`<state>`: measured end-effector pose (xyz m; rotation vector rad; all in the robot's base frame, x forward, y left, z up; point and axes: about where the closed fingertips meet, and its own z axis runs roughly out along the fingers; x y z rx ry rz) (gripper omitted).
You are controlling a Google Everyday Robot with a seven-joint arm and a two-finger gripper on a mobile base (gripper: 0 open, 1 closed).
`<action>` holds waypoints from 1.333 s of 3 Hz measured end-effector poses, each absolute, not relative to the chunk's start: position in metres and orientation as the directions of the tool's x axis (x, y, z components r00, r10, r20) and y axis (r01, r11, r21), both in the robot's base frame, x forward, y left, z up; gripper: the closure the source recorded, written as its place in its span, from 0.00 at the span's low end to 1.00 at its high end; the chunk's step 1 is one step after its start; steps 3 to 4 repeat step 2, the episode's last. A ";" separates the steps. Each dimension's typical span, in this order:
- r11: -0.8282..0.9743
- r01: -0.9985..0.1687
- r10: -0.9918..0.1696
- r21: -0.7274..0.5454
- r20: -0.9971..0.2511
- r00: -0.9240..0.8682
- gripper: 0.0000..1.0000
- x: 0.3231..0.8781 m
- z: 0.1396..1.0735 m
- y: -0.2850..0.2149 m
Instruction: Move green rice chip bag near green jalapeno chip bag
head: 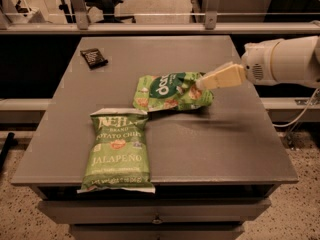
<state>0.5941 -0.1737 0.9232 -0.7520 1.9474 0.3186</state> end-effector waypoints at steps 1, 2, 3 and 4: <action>0.699 -0.666 -0.498 -0.261 -0.845 -0.192 0.00 0.622 0.944 -0.217; 0.670 -0.644 -0.543 -0.369 -0.836 -0.086 0.00 0.629 0.988 -0.227; 0.670 -0.644 -0.543 -0.369 -0.836 -0.086 0.00 0.629 0.988 -0.227; 0.670 -0.644 -0.543 -0.369 -0.836 -0.086 0.00 0.629 0.988 -0.227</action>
Offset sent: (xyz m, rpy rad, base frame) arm 0.0223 -0.0353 0.0148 -0.1006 -0.0843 0.0631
